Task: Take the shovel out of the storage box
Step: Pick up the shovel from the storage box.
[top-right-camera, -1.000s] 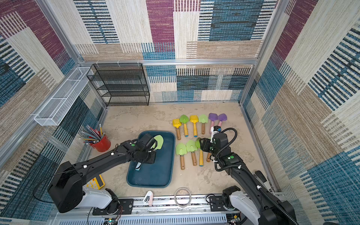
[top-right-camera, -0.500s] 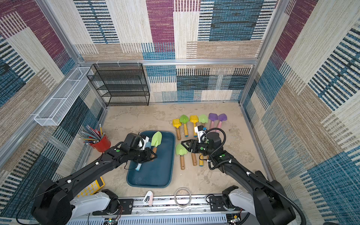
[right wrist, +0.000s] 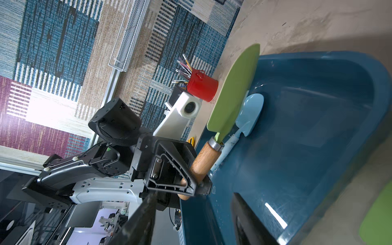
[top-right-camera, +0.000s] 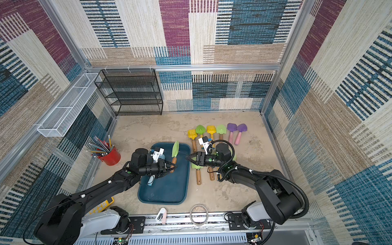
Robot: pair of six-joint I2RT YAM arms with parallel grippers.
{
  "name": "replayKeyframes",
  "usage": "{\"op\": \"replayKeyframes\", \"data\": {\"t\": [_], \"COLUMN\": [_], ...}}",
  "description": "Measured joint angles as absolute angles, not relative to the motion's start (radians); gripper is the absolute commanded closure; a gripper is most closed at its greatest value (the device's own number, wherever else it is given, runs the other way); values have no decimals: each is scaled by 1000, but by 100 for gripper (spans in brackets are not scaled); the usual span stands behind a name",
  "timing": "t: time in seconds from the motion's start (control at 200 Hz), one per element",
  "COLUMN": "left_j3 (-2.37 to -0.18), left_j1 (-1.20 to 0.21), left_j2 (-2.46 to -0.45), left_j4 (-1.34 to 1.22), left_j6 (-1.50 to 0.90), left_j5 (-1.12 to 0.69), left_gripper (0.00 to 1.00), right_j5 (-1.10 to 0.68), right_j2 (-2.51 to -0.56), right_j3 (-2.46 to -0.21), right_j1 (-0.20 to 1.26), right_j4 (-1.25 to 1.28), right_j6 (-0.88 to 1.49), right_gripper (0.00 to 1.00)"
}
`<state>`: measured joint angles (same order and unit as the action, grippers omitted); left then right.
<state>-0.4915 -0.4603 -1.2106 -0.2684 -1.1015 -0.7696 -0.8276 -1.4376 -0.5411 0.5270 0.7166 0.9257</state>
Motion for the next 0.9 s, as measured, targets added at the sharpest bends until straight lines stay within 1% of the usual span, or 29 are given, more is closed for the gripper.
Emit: {"op": "replayKeyframes", "data": {"t": [0.17, 0.521, 0.896], "left_j3": [-468, -430, -418], "left_j1": [-460, -460, -460], "left_j2": [-1242, -1304, -1320], "left_j4": [-414, -636, -710], "left_j6": [-1179, -1285, -1308], "left_j5": [-810, -853, -871], "left_gripper": [100, 99, 98], "right_j5": [-846, -864, -909], "right_j2": [-1496, -1634, -1766], "right_j3": [-570, -609, -666], "right_j1": [552, 575, 589], "right_j4": [791, 891, 1062], "right_j6": [968, 1044, 1167], "right_gripper": [42, 48, 54]}}
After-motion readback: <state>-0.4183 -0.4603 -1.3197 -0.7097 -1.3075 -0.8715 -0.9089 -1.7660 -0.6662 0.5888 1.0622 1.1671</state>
